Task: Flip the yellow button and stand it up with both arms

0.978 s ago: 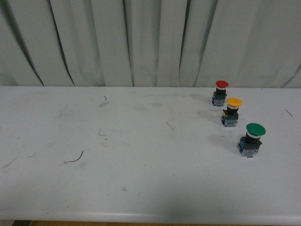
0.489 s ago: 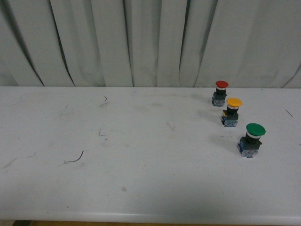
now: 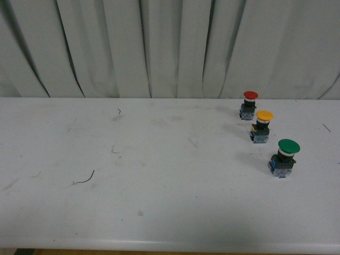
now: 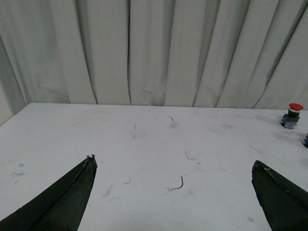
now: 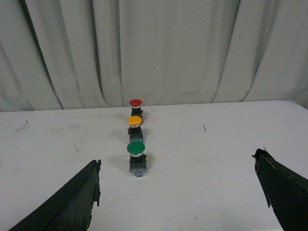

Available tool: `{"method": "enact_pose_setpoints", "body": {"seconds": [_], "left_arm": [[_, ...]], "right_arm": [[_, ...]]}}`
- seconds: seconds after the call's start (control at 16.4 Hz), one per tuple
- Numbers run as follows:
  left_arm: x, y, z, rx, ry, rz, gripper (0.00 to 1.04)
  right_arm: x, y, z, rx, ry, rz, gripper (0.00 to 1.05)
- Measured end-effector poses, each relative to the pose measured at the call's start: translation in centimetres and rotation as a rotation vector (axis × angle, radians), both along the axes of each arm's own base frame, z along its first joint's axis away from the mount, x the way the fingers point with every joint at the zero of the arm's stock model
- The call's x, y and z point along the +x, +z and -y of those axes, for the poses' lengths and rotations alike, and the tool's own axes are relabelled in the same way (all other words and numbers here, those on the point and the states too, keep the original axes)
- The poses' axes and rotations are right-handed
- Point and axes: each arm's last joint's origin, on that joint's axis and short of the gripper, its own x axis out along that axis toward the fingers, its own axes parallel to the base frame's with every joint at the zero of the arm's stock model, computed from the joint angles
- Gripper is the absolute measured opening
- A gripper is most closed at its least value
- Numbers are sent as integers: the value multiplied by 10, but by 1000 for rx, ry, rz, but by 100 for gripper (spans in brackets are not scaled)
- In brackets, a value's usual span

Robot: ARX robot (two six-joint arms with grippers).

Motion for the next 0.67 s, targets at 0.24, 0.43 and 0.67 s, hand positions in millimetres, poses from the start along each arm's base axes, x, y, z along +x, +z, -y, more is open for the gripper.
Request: {"method": "enact_pose_setpoints", "body": {"seconds": [0.24, 0.43, 0.67], "left_arm": [[0, 0, 0, 0, 0, 0, 98], [0, 0, 0, 0, 0, 0, 98], [0, 0, 0, 0, 0, 0, 98]], "right_arm": [[0, 0, 0, 0, 0, 0, 98], [0, 0, 0, 0, 0, 0, 98], [0, 0, 0, 0, 0, 0, 98]]}}
